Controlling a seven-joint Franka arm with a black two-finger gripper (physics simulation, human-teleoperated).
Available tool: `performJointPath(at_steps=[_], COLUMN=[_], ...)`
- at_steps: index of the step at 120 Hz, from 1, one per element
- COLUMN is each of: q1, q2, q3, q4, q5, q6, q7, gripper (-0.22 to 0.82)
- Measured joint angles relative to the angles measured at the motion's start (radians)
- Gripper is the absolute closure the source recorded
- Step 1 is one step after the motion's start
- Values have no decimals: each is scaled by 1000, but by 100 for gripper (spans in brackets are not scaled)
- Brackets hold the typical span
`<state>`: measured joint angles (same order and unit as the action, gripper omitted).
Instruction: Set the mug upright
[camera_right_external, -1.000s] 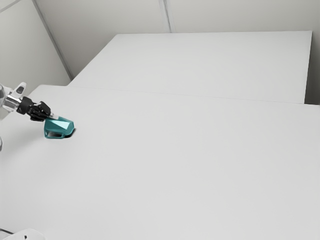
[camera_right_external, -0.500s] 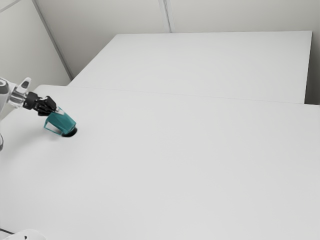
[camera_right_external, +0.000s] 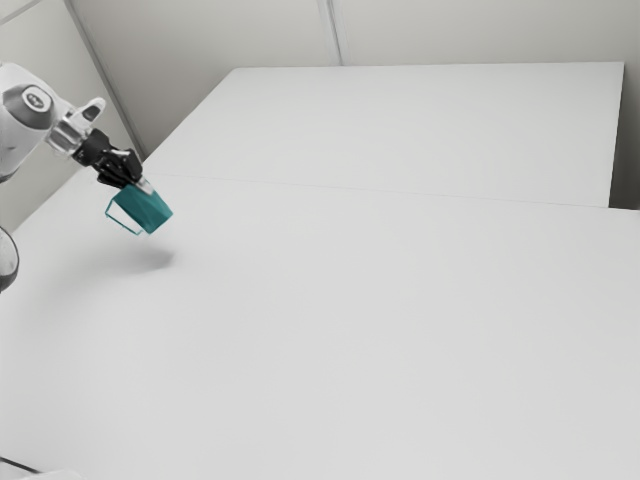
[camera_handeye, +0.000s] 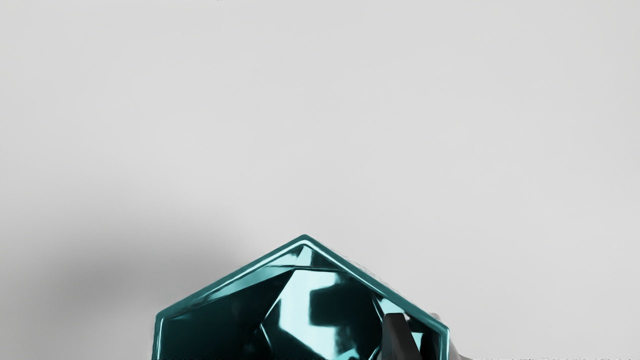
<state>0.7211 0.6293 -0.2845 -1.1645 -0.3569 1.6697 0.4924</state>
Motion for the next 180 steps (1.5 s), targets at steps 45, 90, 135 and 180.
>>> performJointPath(at_steps=[45,90,135,180], q1=[-317,-577,-757,-733], q2=[-197,-296,-256,-152], q3=[115,205,228,192], q4=[-293,-519,-531,-449], q5=[74,284,529,588], q6=[120,333,456,528], q7=[-119,-258,-389,-449], gripper=[78,79,78,79])
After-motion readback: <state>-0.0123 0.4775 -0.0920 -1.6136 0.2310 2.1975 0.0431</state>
